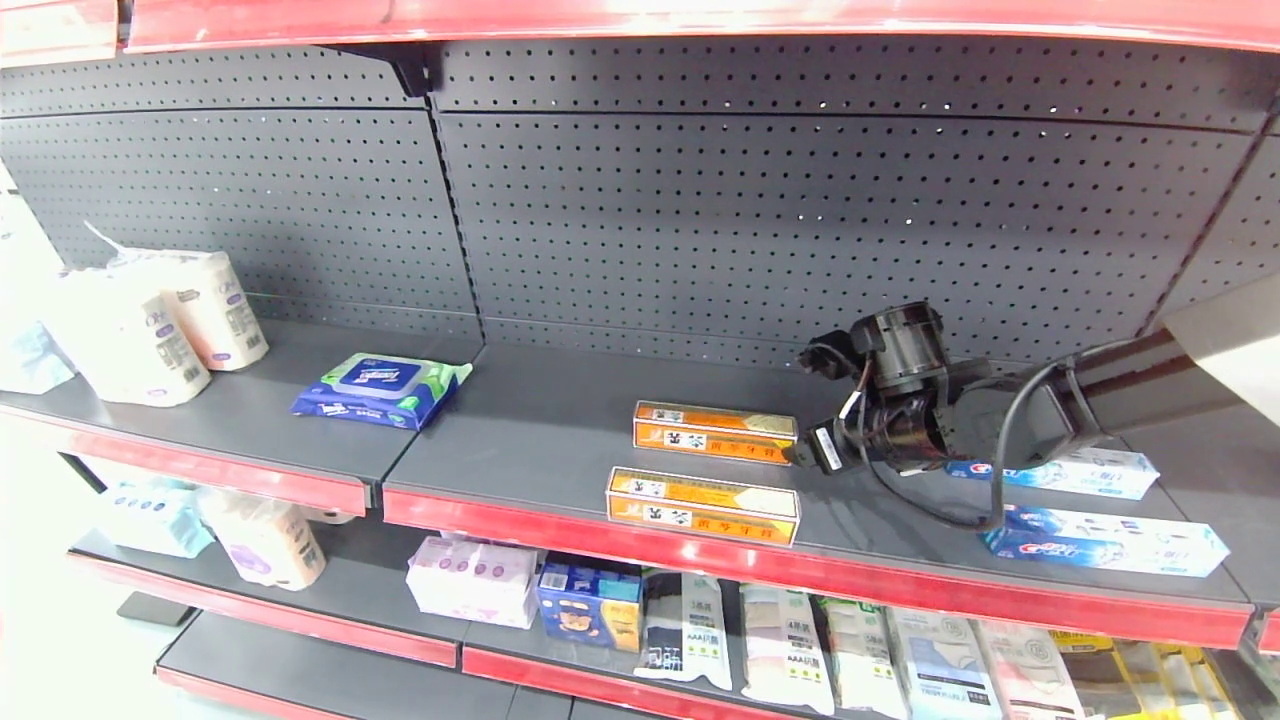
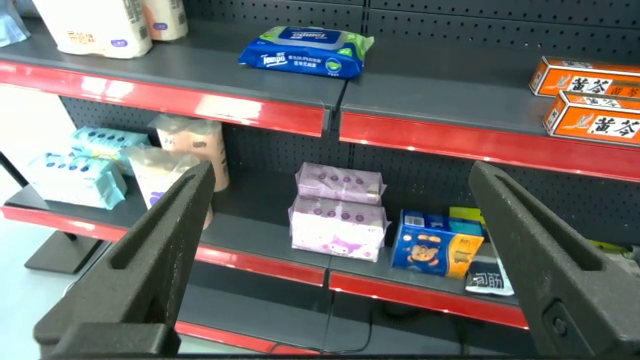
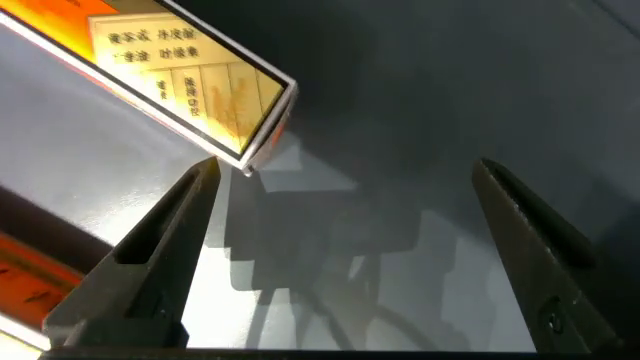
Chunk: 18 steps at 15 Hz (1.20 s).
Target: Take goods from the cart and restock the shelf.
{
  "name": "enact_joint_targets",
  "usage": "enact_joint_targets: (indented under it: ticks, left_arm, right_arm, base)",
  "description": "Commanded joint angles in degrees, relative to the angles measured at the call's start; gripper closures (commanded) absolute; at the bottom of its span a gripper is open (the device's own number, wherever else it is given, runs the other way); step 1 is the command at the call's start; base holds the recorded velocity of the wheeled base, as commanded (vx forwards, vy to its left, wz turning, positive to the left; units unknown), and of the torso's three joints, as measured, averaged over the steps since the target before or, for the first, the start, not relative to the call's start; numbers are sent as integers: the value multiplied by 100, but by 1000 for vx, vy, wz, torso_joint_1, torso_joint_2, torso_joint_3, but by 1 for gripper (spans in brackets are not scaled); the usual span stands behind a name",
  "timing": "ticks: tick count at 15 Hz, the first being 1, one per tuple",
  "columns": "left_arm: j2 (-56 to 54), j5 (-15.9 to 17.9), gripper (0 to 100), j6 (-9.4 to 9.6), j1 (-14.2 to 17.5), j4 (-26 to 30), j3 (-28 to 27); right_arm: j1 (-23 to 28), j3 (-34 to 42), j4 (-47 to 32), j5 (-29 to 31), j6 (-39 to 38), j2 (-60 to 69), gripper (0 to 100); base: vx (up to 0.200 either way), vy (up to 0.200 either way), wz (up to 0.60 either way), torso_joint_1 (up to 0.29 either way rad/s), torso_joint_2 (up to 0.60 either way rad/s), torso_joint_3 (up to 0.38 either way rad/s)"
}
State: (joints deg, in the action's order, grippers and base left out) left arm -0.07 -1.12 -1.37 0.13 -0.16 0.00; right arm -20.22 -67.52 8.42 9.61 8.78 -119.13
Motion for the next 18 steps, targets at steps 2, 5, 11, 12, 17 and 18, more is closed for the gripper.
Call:
enact_joint_targets:
  ticks: [2, 5, 11, 12, 17, 18]
  left_arm:
    - [7, -2, 0, -4, 4, -2, 0]
    - [7, -2, 0, -4, 4, -2, 0]
    - [7, -2, 0, -4, 4, -2, 0]
    - [7, -2, 0, -4, 4, -2, 0]
    - [7, -2, 0, -4, 4, -2, 0]
    - [7, -2, 0, -4, 4, -2, 0]
  right_arm:
    - [19, 2, 1, -3, 1, -32, 0]
    - [62, 205, 1, -82, 28, 100, 0]
    - [405, 196, -7, -407, 423, 241, 0]
    - [432, 205, -7, -407, 485, 241, 0]
    - [563, 2, 10, -389, 590, 135, 0]
    - [563, -6, 10, -389, 590, 135, 0]
  base:
    - [0, 0, 0, 0, 0, 0]
    - [0, 0, 0, 0, 0, 0]
    - [0, 0, 0, 0, 0, 0]
    - [0, 0, 0, 0, 0, 0]
    - [0, 0, 0, 0, 0, 0]
    - [0, 0, 0, 0, 0, 0]
